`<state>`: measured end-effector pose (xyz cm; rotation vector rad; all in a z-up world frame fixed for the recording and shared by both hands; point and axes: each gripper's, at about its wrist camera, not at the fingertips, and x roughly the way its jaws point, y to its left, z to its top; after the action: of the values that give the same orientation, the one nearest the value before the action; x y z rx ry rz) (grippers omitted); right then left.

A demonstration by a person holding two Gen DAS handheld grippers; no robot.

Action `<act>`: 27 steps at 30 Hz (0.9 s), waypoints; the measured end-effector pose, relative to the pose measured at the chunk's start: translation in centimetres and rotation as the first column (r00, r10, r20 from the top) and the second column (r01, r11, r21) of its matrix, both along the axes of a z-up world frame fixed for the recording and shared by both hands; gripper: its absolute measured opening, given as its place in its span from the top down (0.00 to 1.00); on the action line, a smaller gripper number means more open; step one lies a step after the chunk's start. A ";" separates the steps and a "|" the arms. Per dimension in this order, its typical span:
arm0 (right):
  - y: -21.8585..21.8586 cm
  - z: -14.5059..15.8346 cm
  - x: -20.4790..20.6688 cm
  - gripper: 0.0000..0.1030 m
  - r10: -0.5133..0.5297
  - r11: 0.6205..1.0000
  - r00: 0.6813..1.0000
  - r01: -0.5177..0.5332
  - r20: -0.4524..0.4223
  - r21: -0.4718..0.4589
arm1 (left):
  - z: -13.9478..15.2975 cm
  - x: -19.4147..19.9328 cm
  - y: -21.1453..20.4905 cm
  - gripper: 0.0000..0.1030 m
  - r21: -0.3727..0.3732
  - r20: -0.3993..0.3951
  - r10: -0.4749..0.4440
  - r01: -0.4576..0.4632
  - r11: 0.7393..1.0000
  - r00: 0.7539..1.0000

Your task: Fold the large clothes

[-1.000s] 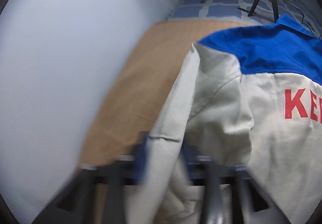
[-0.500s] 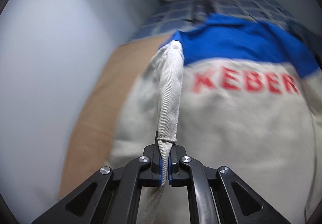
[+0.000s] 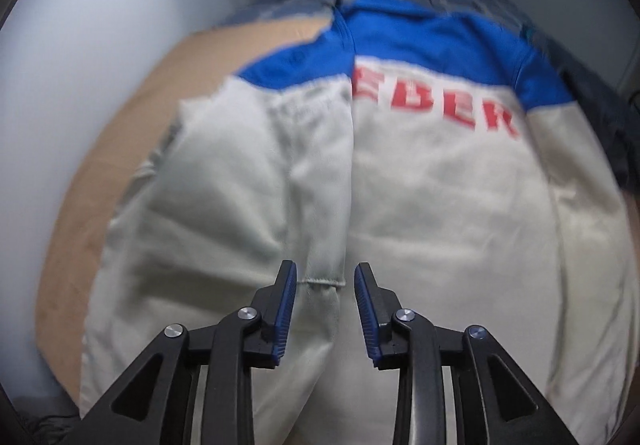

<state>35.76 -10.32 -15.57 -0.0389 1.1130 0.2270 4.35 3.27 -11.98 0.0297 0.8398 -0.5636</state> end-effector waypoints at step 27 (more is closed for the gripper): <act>18.8 -0.1 9.0 0.58 0.440 0.889 0.898 -0.432 0.017 -0.152 | -10.3 5.9 3.7 0.92 -0.324 -0.521 0.088 -0.292 0.900 0.849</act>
<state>44.80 8.44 -15.69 -0.4277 1.0573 0.5453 10.27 6.93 -22.28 -0.5913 1.2002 -0.5453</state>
